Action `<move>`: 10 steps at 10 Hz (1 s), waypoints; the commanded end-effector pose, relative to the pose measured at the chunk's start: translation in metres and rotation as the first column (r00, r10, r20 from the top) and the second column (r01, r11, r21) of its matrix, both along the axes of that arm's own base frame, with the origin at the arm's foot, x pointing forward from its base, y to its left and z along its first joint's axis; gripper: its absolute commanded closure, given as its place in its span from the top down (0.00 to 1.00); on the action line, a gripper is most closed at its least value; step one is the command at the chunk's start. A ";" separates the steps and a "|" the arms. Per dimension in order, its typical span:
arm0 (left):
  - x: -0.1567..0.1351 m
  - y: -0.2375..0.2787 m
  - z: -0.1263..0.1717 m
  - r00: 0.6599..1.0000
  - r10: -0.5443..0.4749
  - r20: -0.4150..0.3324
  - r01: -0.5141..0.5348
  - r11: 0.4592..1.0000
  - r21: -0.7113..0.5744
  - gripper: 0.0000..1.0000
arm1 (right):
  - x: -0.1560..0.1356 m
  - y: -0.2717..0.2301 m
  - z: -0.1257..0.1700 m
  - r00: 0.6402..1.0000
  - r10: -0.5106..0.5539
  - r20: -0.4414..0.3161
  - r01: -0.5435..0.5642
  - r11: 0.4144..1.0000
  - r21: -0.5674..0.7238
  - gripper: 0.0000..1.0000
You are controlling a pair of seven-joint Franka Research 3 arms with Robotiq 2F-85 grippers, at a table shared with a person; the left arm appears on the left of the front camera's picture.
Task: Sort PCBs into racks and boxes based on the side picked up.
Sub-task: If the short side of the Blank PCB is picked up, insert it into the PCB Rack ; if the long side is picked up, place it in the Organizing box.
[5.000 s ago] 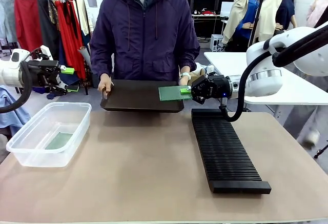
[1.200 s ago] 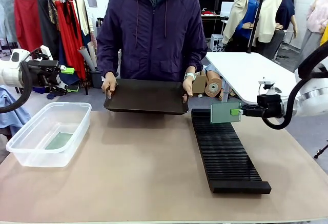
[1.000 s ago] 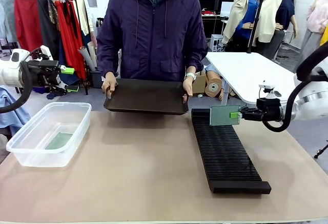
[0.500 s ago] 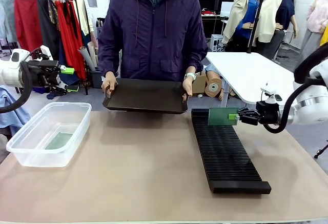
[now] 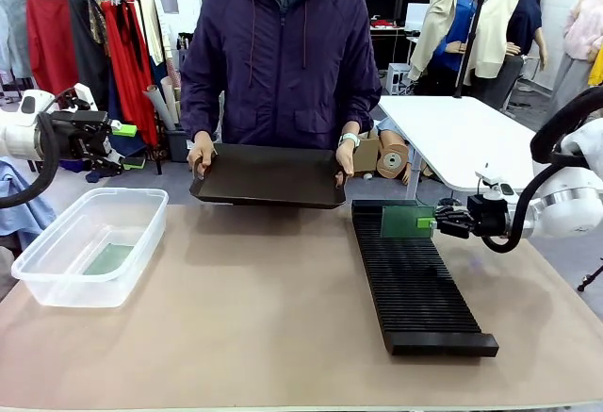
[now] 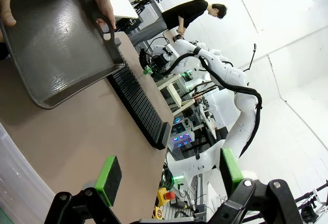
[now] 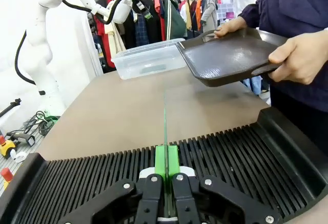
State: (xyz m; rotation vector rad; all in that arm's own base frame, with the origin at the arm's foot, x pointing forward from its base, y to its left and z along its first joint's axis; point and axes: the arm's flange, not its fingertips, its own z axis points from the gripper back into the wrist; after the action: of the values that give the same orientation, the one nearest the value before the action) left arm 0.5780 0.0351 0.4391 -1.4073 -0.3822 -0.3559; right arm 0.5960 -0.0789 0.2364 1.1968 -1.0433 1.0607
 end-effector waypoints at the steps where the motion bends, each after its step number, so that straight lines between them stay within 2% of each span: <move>1: -0.001 0.001 0.002 1.000 0.004 0.003 -0.004 1.000 0.002 1.00 | 0.010 -0.002 -0.006 0.999 -0.031 0.025 0.031 0.999 -0.009 0.00; 4: -0.001 0.001 0.002 1.000 0.004 0.003 -0.004 1.000 0.002 1.00 | 0.012 -0.006 -0.014 0.999 -0.041 0.013 0.042 0.999 -0.011 0.00; 6: -0.001 0.001 0.002 1.000 0.004 0.003 -0.004 1.000 0.002 1.00 | 0.010 -0.006 -0.016 0.998 -0.020 -0.051 0.019 0.999 -0.028 0.00; 7: -0.001 0.001 0.002 1.000 0.004 0.003 -0.004 1.000 0.002 1.00 | 0.003 -0.006 -0.018 0.999 -0.026 -0.018 0.026 0.999 -0.021 0.00; 10: -0.001 0.001 0.002 1.000 0.004 0.003 -0.004 1.000 0.002 1.00 | 0.003 -0.006 -0.018 0.999 -0.026 -0.018 0.026 0.999 -0.021 0.00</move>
State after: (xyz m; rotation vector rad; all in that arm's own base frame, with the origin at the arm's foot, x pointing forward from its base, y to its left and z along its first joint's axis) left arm 0.5780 0.0351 0.4391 -1.4073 -0.3822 -0.3559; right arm 0.5986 -0.0847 0.2152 1.1757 -1.0200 1.0320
